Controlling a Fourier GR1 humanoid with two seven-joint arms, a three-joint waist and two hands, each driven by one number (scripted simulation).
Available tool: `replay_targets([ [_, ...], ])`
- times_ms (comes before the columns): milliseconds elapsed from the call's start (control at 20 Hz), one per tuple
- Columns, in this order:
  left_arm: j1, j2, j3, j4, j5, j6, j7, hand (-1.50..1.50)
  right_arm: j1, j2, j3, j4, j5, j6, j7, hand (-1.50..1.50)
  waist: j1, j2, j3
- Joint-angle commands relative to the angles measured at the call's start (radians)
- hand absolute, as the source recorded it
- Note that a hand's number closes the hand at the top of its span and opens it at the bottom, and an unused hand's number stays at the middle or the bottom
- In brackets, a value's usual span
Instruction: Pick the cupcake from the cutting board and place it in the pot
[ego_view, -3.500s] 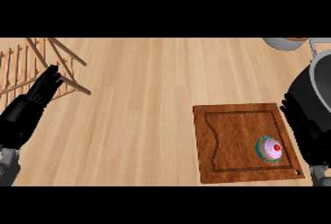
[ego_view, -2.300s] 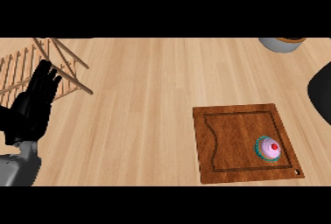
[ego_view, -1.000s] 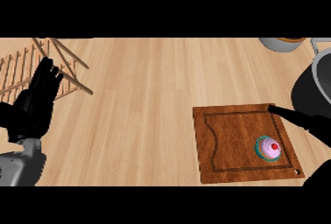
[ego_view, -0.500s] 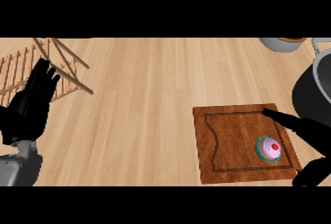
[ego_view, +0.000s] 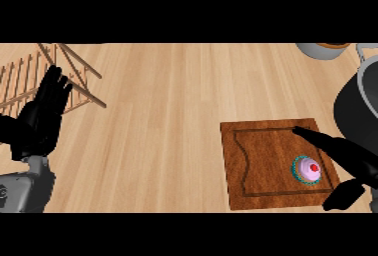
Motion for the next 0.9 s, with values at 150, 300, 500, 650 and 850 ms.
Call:
replay_targets([
  [150, 0.048, -0.02, 0.024, -0.058, -0.024, -0.018, 0.023, 0.0, -0.043, 0.067, -0.02, 0.128, 0.108, -0.006, -0.106, -1.5, 0.003, 0.0, 0.0],
  [300, -0.03, -0.022, 0.027, 0.024, -0.013, -0.024, -0.006, 0.0, -0.107, 0.051, 0.062, 0.207, 0.205, -0.09, -0.226, 1.5, 0.005, 0.002, 0.0],
  [500, 0.005, -0.026, 0.051, 0.014, -0.02, -0.05, -0.015, 0.0, -0.094, 0.079, 0.016, 0.168, 0.22, -0.048, -0.23, 1.5, 0.002, 0.0, 0.0],
  [650, 0.083, -0.043, 0.016, -0.132, -0.053, -0.025, 0.043, 0.0, -0.006, 0.08, 0.018, 0.178, 0.254, -0.11, -0.301, 1.5, 0.003, -0.001, 0.0],
  [850, -0.002, -0.052, 0.034, -0.052, -0.055, -0.027, 0.077, 0.0, -0.01, 0.141, 0.028, 0.069, 0.3, -0.064, -0.191, 1.5, -0.002, -0.001, 0.0],
])
